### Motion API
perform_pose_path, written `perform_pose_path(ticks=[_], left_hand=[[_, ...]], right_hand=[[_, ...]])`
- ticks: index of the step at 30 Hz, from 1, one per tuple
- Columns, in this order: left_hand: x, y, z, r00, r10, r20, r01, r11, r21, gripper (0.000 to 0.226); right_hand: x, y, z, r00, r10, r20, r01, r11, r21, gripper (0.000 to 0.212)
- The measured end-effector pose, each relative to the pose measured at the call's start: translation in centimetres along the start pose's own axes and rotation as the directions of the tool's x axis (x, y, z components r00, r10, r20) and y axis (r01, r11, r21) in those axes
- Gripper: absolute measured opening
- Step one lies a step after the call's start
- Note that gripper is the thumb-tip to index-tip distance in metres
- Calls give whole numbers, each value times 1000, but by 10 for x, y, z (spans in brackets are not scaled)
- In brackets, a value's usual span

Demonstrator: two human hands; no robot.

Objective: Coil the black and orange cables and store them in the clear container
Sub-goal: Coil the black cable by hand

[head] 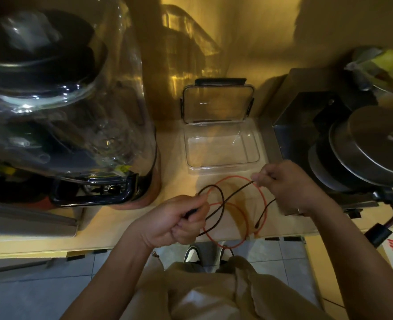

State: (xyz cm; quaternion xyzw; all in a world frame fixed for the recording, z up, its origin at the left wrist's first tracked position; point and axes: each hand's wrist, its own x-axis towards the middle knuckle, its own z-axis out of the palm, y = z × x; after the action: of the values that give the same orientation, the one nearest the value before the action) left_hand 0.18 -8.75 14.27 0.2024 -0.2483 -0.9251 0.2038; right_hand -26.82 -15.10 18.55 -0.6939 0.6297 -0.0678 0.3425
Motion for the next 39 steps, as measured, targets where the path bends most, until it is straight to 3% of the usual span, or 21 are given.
perform_pose_path(ticks=[4,7,9,13,16,20,23,28,33,39], left_hand=[[0,-2,9,956,38,-292,108,878,467,48],[2,-6,15,944,98,-316,119,791,601,43],[4,-8,18,937,121,-328,109,792,601,43],[8,-12,18,922,156,-356,79,821,565,44],[9,-13,14,921,171,-349,26,868,495,44],[10,-12,6,924,184,-335,-112,968,224,44],[8,-12,-4,916,189,-353,-233,969,-87,41],[10,-12,-9,911,161,-379,-254,944,-209,41],[10,-8,-8,903,182,-389,-313,899,-305,41],[13,-5,-4,918,224,-327,-326,895,-305,34]], right_hand=[[-1,-3,-12,997,7,75,-26,967,254,35],[0,-10,-9,990,40,133,-91,912,401,33],[0,-14,-6,975,28,219,-152,803,576,30],[0,-14,-2,951,-25,308,-219,650,728,34],[0,-9,-4,957,48,287,-267,538,799,30],[-1,1,-6,939,76,334,-343,243,907,21],[0,7,-9,932,96,351,-359,99,928,20],[-1,11,-10,916,120,382,-385,-4,923,29],[-1,11,-16,899,120,421,-407,-122,905,23],[-4,11,-15,913,137,385,-359,-179,916,19]])
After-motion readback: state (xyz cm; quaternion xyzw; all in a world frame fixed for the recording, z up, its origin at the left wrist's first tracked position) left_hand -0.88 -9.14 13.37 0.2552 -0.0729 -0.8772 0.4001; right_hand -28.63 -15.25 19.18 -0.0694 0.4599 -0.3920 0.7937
